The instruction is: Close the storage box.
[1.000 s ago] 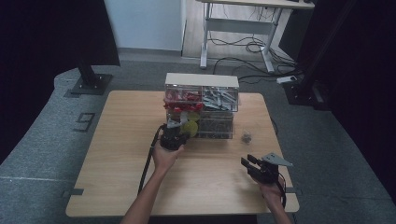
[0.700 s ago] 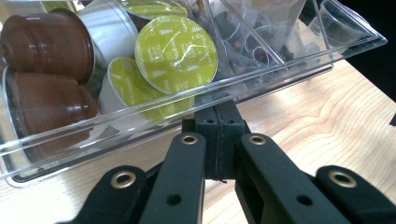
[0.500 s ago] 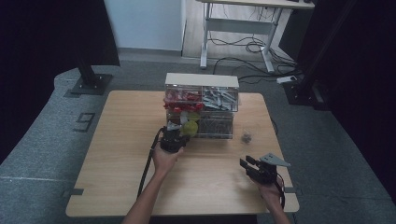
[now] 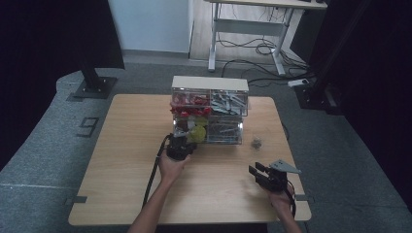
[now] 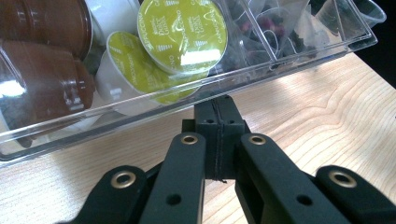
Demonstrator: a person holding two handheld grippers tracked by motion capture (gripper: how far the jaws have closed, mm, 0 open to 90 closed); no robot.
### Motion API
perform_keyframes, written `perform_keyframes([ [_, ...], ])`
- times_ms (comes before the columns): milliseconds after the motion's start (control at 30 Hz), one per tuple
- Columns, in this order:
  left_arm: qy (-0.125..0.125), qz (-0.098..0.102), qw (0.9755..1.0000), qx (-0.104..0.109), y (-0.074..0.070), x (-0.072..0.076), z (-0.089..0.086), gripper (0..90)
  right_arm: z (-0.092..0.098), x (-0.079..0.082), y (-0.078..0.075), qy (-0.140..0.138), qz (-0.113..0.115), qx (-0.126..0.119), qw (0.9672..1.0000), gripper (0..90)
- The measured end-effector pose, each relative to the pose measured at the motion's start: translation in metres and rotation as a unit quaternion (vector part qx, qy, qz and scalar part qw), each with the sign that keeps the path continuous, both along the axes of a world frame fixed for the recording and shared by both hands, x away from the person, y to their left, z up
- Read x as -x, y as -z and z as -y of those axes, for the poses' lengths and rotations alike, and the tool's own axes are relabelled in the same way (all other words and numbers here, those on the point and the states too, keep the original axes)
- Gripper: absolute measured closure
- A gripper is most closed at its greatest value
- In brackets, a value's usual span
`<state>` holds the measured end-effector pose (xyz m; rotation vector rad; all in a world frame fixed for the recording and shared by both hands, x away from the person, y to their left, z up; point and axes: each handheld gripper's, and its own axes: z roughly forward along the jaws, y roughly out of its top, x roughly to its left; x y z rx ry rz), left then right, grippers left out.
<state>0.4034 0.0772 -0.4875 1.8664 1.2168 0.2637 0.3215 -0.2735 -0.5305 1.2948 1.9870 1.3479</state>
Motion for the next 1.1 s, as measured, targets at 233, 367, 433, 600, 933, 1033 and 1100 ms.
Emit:
perform_keyframes([
  [233,0.006,-0.007,1.0000,-0.004,0.003,0.000,0.000,90.0,-0.001,0.000,0.001,-0.002,-0.001,0.002,1.0000,61.0],
  [367,0.005,-0.010,0.9999,-0.003,0.005,-0.001,0.001,90.0,-0.001,-0.001,0.002,-0.002,-0.003,0.002,1.0000,60.9],
  [433,0.006,-0.012,0.9999,-0.004,0.006,-0.001,0.002,90.0,-0.001,-0.001,0.003,-0.001,-0.003,0.002,1.0000,60.8],
  [600,0.004,-0.004,1.0000,0.005,0.004,0.001,0.001,89.9,-0.001,-0.001,0.003,-0.001,-0.004,0.003,1.0000,60.7],
  [933,0.011,0.013,0.9999,0.003,0.001,0.009,0.002,86.0,-0.003,-0.002,0.004,-0.002,-0.006,0.004,1.0000,59.9],
  [1033,0.013,0.017,0.9998,0.003,0.001,0.011,0.001,85.0,-0.003,-0.002,0.005,-0.002,-0.006,0.005,1.0000,59.6],
  [1100,0.014,0.020,0.9997,0.005,0.001,0.013,0.001,84.0,-0.004,-0.003,0.005,-0.001,-0.006,0.006,1.0000,59.2],
])
